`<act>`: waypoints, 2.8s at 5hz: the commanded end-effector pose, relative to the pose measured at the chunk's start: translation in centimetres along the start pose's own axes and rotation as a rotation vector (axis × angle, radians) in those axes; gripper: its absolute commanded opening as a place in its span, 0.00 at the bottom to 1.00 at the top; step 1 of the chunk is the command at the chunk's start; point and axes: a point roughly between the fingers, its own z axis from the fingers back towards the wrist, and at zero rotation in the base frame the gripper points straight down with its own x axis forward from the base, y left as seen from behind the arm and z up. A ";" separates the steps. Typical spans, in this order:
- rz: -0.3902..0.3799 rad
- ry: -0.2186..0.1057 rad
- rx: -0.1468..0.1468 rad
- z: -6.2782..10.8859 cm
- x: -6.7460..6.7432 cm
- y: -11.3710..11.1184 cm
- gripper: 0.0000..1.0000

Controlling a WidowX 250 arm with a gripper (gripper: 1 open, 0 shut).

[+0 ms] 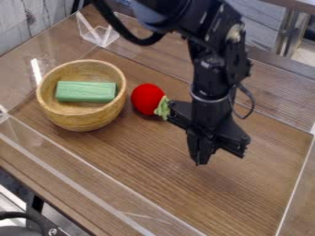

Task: Move the red fruit to the right

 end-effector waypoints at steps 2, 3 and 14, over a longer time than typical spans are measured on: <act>-0.090 -0.033 -0.027 -0.3 0.9 0.9 0.00; -0.098 -0.042 -0.033 0.0 0.8 0.7 0.00; 0.078 -0.093 -0.030 -0.1 2.9 0.7 0.00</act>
